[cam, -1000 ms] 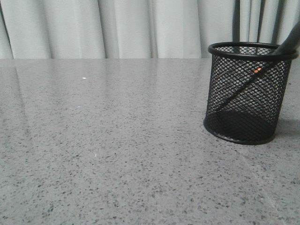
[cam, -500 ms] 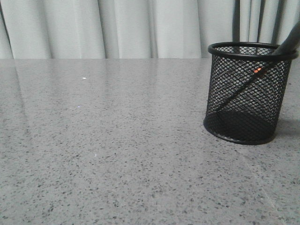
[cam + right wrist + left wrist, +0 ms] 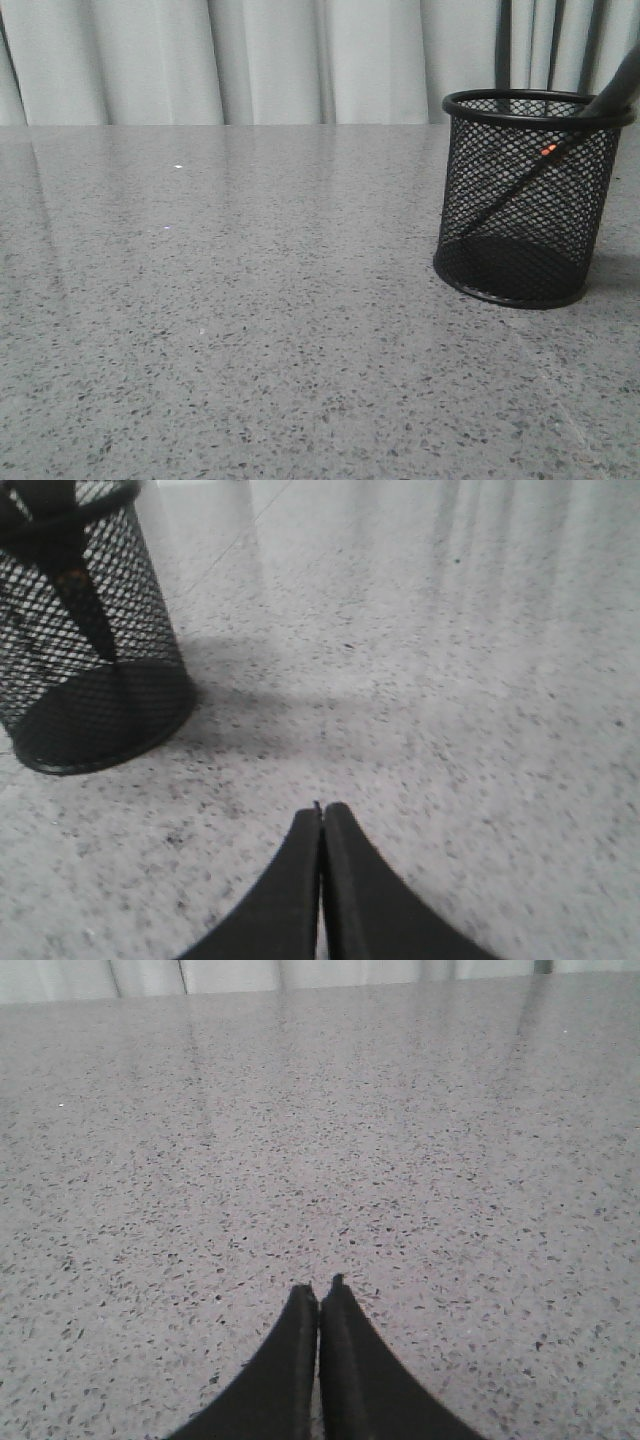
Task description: Put scissors into bucket
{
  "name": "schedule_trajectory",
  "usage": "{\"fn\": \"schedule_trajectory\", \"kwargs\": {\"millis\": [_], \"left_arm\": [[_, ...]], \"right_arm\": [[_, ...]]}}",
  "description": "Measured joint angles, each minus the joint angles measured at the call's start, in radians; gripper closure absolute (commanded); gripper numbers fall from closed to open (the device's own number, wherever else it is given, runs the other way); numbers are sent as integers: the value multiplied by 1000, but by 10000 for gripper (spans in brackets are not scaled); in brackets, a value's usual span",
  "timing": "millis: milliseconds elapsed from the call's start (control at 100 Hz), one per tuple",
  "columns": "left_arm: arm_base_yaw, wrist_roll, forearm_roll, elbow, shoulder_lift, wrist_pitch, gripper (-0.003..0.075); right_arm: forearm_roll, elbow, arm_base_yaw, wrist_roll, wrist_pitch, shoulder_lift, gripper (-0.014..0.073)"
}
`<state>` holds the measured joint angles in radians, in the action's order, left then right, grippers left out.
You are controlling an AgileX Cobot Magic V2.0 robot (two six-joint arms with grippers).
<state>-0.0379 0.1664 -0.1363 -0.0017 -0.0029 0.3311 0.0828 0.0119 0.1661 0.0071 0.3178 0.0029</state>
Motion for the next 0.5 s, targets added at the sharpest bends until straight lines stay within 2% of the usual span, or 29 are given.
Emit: {"fn": "schedule_trajectory", "kwargs": {"millis": [190, 500], "left_arm": [[0, 0, 0, 0, 0, 0, 741], [0, 0, 0, 0, 0, 0, 741]], "right_arm": [[9, -2, -48, 6, 23, -10, 638], [9, -2, -54, 7, 23, -10, 638]]}}
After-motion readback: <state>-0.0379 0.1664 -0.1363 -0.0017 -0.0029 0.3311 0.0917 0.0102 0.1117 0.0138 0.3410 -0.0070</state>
